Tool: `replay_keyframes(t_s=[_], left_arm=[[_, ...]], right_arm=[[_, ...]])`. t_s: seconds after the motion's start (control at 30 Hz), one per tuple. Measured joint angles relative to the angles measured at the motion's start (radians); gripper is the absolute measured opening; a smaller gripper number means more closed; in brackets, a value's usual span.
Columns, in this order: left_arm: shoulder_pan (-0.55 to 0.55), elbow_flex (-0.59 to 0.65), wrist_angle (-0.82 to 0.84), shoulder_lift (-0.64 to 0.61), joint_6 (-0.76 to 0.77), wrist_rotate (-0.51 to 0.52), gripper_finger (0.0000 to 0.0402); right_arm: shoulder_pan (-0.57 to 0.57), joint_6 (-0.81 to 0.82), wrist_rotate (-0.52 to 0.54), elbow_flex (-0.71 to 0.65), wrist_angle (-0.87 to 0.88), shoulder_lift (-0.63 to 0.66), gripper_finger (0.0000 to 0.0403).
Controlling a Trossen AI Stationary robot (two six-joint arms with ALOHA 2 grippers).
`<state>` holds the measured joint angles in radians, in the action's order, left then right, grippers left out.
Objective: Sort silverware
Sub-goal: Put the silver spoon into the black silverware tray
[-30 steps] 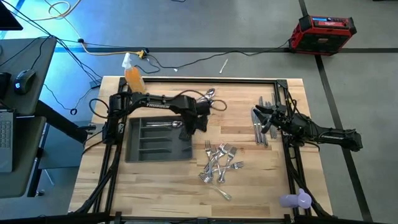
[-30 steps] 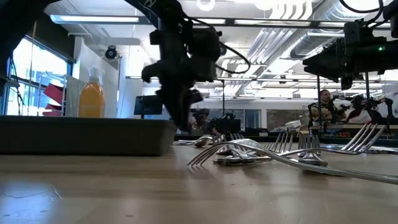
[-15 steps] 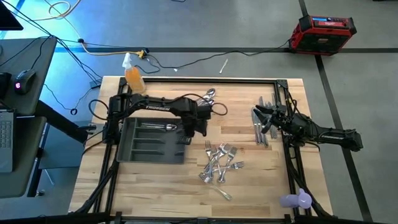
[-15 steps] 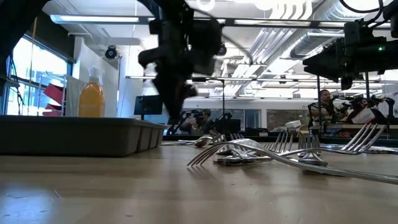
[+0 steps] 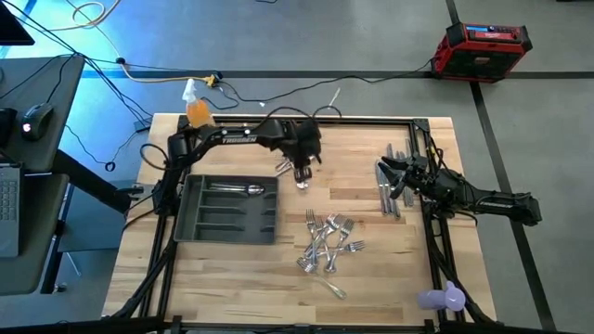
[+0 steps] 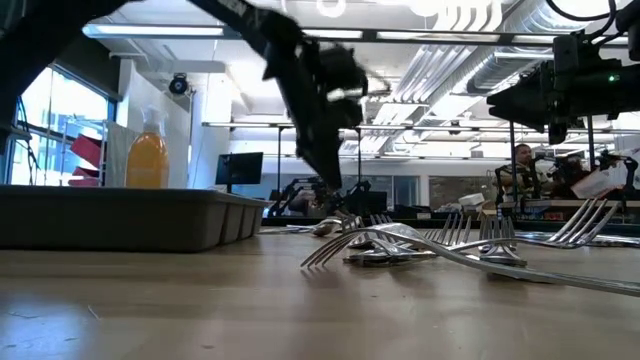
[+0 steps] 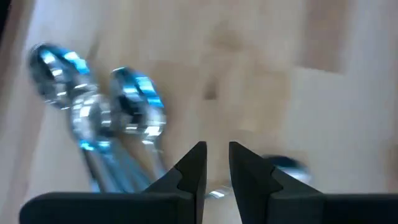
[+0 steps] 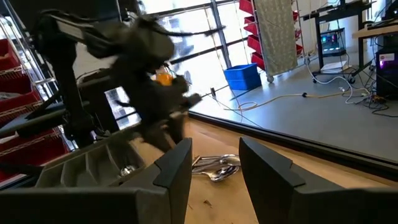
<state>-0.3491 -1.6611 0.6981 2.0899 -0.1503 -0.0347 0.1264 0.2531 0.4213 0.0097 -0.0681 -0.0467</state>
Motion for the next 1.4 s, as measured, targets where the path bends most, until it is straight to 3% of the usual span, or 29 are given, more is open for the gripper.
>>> replay_keyframes(t_s=[0.13,0.3,0.4,0.73,1.0,1.4], left_arm=[[-0.012,-0.024,-0.01,0.065,-0.031,0.015,0.005],[0.01,-0.075,0.03,0.125,-0.081,0.206,0.005],[0.016,-0.119,0.081,0.148,-0.091,0.259,0.0056],[-0.018,-0.146,0.137,0.216,-0.036,0.167,0.0103],[0.017,-0.199,0.214,0.219,-0.026,0.298,0.0108],[-0.045,-0.2,0.241,0.224,0.001,0.262,0.0108]], right_arm=[[0.0,0.0,0.0,0.0,-0.001,0.0,0.0121],[0.0,0.0,0.0,0.0,-0.001,0.0,0.0121],[0.0,0.0,0.0,0.0,0.0,0.0,0.0121],[0.0,0.0,0.006,0.0,0.0,-0.003,0.0121],[0.0,0.0,0.006,0.0,0.0,-0.005,0.0121],[0.0,0.0,0.006,0.0,0.0,-0.005,0.0121]])
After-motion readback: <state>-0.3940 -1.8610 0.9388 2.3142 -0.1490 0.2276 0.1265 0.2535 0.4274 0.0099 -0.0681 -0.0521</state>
